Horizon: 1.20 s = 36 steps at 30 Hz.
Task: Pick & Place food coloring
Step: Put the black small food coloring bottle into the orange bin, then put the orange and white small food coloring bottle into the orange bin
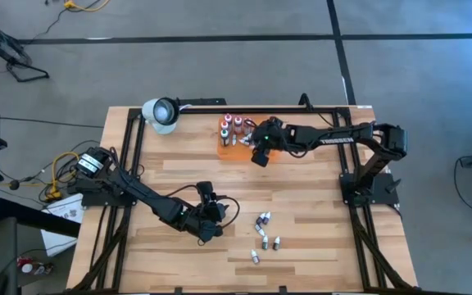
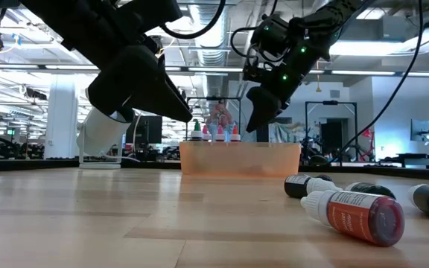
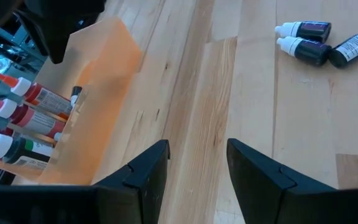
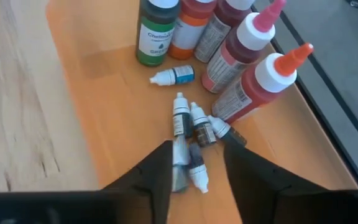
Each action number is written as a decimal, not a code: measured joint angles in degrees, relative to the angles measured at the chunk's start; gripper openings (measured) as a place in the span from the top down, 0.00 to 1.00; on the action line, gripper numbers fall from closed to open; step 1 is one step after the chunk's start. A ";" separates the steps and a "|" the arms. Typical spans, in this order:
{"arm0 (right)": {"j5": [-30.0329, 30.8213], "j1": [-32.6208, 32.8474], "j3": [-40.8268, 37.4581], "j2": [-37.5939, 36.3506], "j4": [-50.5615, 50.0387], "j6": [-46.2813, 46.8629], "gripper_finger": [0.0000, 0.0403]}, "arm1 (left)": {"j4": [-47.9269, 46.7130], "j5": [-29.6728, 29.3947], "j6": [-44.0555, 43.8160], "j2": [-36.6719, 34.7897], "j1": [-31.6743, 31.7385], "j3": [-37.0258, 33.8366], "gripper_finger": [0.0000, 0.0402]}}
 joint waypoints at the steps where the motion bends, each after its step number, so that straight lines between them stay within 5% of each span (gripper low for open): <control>1: 0.01 0.01 0.00 0.00 0.00 -0.01 0.63 | -0.01 0.00 0.00 0.00 0.00 0.00 0.60; 11: -0.04 4.17 0.00 -2.57 -6.28 -0.48 0.47 | 0.04 1.82 0.03 0.00 0.00 0.00 0.60; 22: 0.01 17.93 0.00 -13.06 -24.52 8.56 0.52 | 8.85 14.51 7.80 0.00 0.13 0.02 0.60; 28: 0.03 27.49 0.00 -15.80 -32.08 19.61 0.54 | 16.67 15.74 16.33 0.00 0.18 0.02 0.60; 36: 6.22 40.73 -0.02 -15.65 -32.91 29.47 0.56 | 22.42 23.84 21.74 0.00 0.35 0.02 0.60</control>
